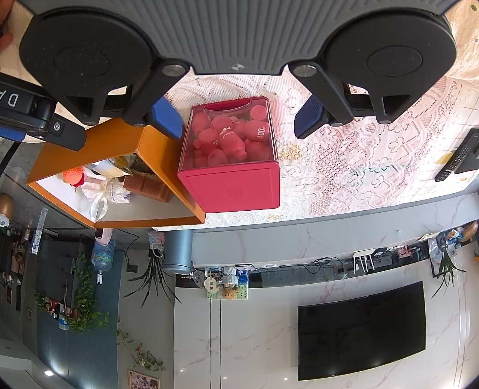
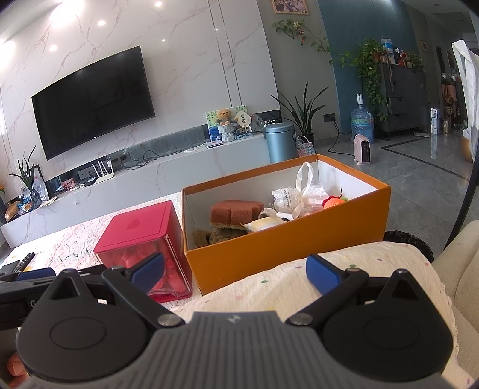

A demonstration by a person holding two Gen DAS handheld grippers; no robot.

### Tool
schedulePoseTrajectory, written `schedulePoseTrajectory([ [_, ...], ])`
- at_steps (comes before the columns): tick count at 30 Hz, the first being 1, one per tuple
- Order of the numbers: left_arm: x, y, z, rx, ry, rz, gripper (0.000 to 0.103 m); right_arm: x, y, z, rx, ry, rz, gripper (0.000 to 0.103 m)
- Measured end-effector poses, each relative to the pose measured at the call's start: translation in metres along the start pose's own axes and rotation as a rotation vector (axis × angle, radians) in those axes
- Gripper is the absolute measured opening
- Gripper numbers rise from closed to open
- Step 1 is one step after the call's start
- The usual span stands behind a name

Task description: Organize soft objects

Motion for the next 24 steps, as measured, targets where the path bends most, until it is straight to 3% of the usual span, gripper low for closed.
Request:
schedulePoseTrajectory([
  [24,0.0017,-0.0008,0.0017,0.005,0.004,0.002,0.099,0.0004,0.0002,-0.0002,0.000,0.000,0.000,0.099],
])
Point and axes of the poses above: each gripper's, at about its wrist camera, not at the fingertips, and x roughly against the way its jaws point, z to its right, y to its underside, the point moved 2 cm from there along -x, roughly the way its jaws point, and after that the axes turned 13 degrees about -x, right-handed, at the moved point
